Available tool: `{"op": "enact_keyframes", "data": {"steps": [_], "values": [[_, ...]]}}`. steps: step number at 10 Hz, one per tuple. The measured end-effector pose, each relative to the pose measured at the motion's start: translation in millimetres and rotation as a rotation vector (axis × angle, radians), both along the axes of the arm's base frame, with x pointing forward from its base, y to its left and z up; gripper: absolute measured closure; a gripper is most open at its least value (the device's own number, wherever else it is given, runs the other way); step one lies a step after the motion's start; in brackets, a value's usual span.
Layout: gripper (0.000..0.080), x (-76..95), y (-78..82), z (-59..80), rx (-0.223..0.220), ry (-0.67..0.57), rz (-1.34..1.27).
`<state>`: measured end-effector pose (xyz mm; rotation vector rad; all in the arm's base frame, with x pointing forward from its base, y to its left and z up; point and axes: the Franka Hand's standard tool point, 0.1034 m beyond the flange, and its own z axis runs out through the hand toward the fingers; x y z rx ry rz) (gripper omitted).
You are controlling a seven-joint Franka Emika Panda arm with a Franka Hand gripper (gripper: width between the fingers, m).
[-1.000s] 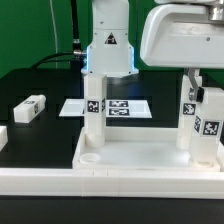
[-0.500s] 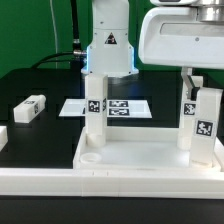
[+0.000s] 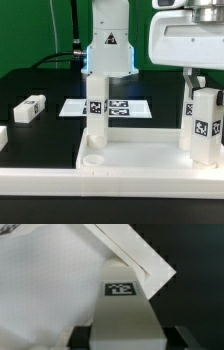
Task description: Assemble desk
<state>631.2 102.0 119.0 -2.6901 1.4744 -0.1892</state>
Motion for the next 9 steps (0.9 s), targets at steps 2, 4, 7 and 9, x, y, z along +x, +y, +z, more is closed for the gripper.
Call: {"op": "enact_keyframes", "data": {"steps": [2, 4, 7, 9], "values": [[0.0509, 0.0, -1.4, -0.2, 0.025, -0.001, -0.121], [0.0399, -0.1, -1.5, -0.9, 0.023, 0.0, -0.113], [0.0174, -2.1, 0.6, -4.6, -0.031, 0.016, 0.101], [0.0157, -2.8, 1.8, -6.2, -0.06, 0.02, 0.266]]}}
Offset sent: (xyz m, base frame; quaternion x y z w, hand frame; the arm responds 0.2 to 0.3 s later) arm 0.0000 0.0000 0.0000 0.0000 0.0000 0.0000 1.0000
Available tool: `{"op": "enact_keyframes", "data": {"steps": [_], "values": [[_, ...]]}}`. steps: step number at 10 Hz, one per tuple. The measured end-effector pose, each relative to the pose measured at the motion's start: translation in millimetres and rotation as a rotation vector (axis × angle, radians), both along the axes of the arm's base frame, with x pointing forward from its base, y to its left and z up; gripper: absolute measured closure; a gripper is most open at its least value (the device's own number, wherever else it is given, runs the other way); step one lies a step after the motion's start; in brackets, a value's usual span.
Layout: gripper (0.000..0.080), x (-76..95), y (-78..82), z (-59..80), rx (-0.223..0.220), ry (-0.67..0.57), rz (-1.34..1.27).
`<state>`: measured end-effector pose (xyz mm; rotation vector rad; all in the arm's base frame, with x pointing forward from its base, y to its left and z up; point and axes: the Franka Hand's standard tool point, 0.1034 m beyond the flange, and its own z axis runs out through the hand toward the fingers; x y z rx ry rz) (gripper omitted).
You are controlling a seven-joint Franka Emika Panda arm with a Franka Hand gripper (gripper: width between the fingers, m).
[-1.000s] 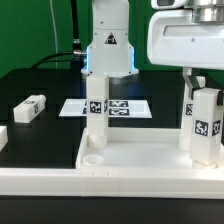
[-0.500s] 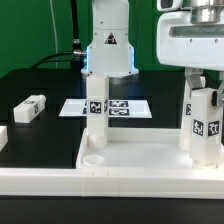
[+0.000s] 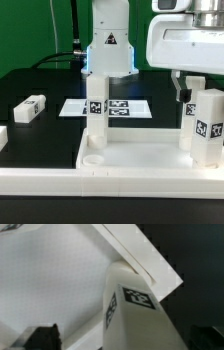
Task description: Assemble desk
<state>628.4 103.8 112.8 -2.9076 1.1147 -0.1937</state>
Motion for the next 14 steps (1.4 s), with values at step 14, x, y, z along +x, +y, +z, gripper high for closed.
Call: {"op": "enact_keyframes", "data": {"steps": [14], "values": [[0.0177, 7.4, -0.8, 6.2, -0.177, 0.032, 0.953]]}}
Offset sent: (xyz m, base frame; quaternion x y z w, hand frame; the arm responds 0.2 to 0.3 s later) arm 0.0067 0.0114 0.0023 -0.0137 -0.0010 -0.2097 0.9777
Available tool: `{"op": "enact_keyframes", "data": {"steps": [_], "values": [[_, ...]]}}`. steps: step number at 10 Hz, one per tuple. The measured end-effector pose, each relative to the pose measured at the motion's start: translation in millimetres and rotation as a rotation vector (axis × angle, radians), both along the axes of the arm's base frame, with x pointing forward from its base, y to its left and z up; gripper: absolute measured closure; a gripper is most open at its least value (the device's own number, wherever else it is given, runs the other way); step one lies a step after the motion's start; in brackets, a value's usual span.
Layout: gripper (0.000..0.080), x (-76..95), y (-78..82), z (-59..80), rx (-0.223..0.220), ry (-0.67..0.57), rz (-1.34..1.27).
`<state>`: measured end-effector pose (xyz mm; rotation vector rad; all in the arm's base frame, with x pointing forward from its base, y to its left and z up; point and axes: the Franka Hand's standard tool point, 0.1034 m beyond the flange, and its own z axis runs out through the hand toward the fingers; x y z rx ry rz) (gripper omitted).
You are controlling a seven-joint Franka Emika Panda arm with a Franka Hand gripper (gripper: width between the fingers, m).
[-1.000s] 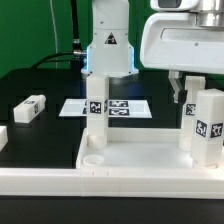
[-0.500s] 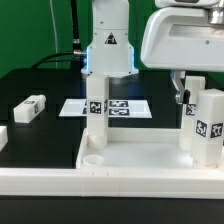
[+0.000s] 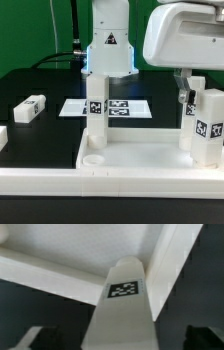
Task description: Assemble desk
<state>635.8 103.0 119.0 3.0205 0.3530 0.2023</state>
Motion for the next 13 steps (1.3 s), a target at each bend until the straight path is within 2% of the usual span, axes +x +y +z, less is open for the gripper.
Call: {"op": "enact_keyframes", "data": {"steps": [2, 6, 8, 13], "values": [[0.05, 0.3, 0.2, 0.3, 0.001, -0.001, -0.002], [0.05, 0.4, -0.4, 0.4, 0.018, -0.01, -0.115], [0.05, 0.9, -7.3, 0.4, 0.059, -0.016, -0.296], [0.0502, -0.9, -7.0, -2.3, 0.166, -0.04, -0.822]]}}
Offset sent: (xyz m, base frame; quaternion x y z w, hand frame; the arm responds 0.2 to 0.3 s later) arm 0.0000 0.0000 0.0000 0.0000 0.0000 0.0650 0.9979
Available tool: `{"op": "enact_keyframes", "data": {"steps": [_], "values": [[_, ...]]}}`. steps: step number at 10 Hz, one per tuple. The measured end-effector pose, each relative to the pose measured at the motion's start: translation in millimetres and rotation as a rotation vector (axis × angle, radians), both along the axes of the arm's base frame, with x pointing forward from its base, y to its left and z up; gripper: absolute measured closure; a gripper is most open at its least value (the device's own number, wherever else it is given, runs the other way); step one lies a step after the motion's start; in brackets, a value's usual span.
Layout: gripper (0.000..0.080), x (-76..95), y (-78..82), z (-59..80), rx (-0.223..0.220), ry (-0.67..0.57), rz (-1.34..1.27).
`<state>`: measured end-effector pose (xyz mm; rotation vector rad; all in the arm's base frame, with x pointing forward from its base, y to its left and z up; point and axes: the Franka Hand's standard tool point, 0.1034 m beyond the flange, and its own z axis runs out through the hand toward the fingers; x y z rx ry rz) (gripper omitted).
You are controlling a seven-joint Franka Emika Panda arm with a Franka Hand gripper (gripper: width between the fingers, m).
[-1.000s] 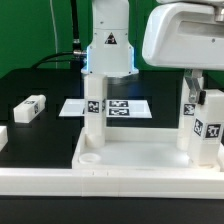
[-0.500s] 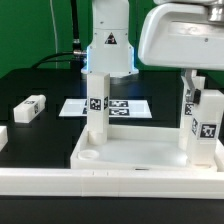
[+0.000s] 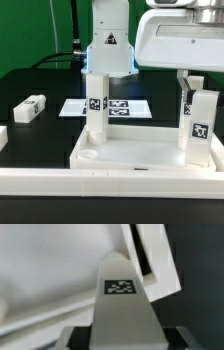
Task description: Assemble desk
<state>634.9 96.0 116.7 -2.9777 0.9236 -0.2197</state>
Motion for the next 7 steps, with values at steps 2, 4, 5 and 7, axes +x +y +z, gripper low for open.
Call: {"op": "enact_keyframes", "data": {"steps": [2, 4, 5, 7], "values": [[0.0502, 0.2, 0.4, -0.8, 0.029, -0.01, -0.167], [0.0502, -0.2, 1.2, -1.5, 0.054, -0.012, -0.328], [0.0502, -0.3, 2.2, -1.7, 0.075, -0.012, -0.418], [0.0502, -0.7, 3.3, -2.1, 0.114, -0.009, -0.573]]}}
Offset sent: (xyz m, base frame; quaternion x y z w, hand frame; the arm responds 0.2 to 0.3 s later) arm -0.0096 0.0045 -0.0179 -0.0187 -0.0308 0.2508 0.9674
